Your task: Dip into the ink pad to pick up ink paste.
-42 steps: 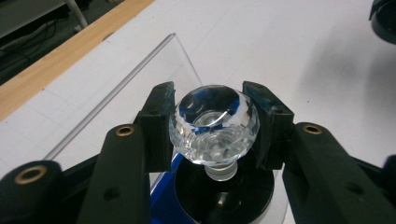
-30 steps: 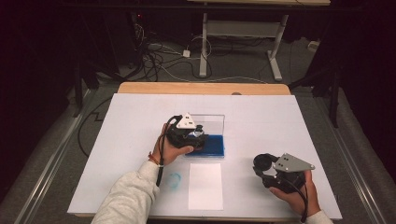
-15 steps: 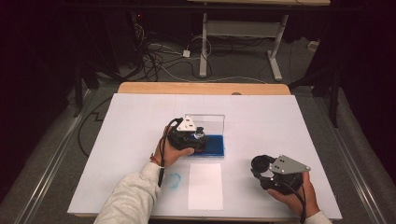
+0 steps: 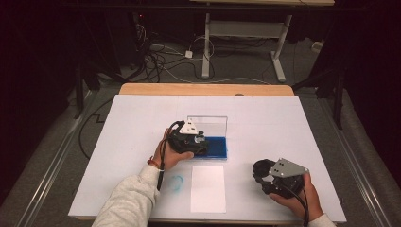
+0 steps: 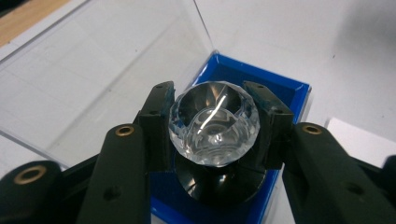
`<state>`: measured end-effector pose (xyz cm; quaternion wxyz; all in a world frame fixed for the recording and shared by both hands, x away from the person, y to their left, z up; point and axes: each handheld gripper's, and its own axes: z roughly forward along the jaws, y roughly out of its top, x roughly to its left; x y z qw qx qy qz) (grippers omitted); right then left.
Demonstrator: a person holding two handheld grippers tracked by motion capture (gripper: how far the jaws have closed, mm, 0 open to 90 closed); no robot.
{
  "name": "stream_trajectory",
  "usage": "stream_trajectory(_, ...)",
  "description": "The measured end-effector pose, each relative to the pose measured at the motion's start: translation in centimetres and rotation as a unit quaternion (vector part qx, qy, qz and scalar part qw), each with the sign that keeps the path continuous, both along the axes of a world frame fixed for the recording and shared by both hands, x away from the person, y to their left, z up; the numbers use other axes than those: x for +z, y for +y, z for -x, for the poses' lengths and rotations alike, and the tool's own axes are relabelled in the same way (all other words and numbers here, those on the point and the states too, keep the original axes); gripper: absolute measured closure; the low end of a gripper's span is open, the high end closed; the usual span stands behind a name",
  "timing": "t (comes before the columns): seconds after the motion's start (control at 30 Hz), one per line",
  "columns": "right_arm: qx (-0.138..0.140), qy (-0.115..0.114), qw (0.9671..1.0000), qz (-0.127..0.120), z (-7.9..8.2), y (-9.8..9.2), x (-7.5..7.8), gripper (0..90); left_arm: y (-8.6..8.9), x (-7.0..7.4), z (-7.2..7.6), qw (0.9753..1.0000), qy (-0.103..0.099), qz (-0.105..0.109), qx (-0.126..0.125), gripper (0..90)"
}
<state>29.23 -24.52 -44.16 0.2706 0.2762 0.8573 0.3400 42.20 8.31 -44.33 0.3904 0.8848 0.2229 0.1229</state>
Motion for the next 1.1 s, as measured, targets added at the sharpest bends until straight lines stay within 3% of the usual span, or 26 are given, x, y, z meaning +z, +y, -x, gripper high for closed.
stream_trajectory(0.3, -0.006, -0.002, 0.9999, 0.008, -0.1, 0.1, -0.1, 38.5, -0.8, 0.3, -0.2, 0.9997, 0.009, -0.012, 0.019, 54.8)
stream_trajectory(0.6, -0.014, -0.007, 0.9999, 0.007, -0.1, -0.1, 0.1, 38.3, -0.6, 0.2, 0.4, 0.9997, 0.006, -0.018, 0.015, 54.6)
stream_trajectory(0.73, -0.014, -0.01, 0.9998, 0.005, 0.0, -0.2, 0.2, 38.3, 0.2, -0.1, 0.3, 0.9998, 0.013, 0.008, 0.016, 54.6)
stream_trajectory(0.83, -0.016, -0.014, 0.9998, -0.002, 0.1, -0.3, 0.3, 38.4, 0.4, -0.2, 0.4, 0.9997, 0.015, 0.015, 0.016, 54.6)
stream_trajectory(1.03, -0.012, -0.019, 0.9997, -0.011, 0.2, -0.5, 0.7, 38.7, -0.5, -0.1, 0.6, 0.9998, 0.0, -0.011, 0.014, 54.6)
stream_trajectory(1.1, -0.012, -0.021, 0.9996, -0.014, 0.2, -0.5, 0.8, 38.8, -0.3, -0.1, 0.5, 0.9999, 0.005, -0.005, 0.015, 54.6)
